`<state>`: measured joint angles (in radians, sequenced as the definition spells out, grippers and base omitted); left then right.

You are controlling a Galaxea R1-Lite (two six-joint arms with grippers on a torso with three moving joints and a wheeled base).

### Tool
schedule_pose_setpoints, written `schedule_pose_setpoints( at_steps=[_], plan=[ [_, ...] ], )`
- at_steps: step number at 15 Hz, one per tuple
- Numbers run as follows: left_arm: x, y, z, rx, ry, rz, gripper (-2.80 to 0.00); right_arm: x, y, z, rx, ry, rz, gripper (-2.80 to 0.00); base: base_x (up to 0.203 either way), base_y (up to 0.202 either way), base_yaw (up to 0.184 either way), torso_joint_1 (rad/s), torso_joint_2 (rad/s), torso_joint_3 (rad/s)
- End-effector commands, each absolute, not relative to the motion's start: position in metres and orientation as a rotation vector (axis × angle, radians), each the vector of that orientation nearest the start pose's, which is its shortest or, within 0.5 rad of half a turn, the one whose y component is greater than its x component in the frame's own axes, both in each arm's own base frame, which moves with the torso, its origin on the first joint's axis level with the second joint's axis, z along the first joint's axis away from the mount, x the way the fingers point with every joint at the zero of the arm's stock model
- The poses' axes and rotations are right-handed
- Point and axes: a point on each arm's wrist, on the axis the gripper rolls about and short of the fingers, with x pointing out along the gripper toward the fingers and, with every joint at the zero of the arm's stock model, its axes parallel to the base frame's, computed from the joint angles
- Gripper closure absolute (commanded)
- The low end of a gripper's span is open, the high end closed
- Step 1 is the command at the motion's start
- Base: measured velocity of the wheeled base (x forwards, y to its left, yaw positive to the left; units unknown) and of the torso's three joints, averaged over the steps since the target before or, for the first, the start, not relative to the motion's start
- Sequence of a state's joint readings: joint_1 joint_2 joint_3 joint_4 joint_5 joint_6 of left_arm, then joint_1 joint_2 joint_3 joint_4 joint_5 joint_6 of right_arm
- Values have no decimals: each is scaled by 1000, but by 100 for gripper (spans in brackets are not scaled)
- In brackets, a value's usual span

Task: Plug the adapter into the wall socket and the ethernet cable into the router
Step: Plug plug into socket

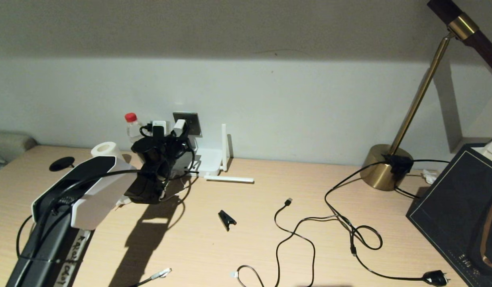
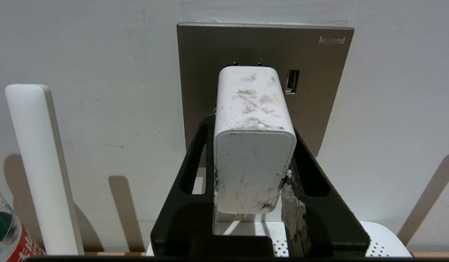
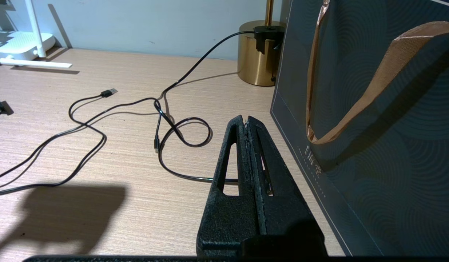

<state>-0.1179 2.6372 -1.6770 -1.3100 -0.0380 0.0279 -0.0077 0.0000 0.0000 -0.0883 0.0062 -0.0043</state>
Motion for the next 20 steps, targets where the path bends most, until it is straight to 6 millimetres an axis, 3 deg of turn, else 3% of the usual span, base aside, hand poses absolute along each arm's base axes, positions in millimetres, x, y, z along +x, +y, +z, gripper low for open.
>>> schedule_pose_setpoints(
  at_steps=[1, 20],
  plan=[
    [517, -62, 82, 13, -357, -150, 0, -20, 0, 75, -5, -54, -1, 0, 0, 0, 0, 0, 0, 0],
    [523, -62, 92, 14, -343, -147, 0, -20, 0, 75, -5, -54, -1, 0, 0, 0, 0, 0, 0, 0]
  ],
)
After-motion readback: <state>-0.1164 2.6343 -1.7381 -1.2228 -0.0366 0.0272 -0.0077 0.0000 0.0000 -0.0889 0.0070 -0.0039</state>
